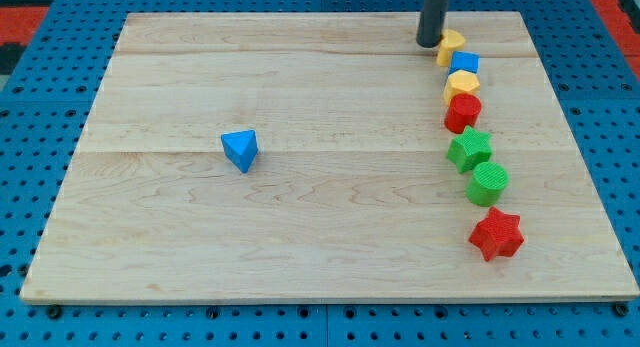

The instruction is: Adjust yellow hexagonred circle and green star in a vertical line

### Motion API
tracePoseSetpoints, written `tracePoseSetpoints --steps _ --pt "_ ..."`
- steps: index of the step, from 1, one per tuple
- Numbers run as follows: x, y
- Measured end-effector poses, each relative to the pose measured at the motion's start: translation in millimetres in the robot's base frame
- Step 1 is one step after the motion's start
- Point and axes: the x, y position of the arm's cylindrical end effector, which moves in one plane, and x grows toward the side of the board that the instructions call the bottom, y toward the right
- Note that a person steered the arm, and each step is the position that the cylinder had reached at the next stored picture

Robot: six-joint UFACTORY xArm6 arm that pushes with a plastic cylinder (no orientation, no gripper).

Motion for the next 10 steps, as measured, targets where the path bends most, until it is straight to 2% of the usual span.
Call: tracePoseSetpoints --steps 3,4,5,6,7,8,10 --pt "19 8" --pt "30 -70" --pt "63 -125" --pt "100 -83" --pt "111 -51" --pt "111 -37" --pt "85 -29"
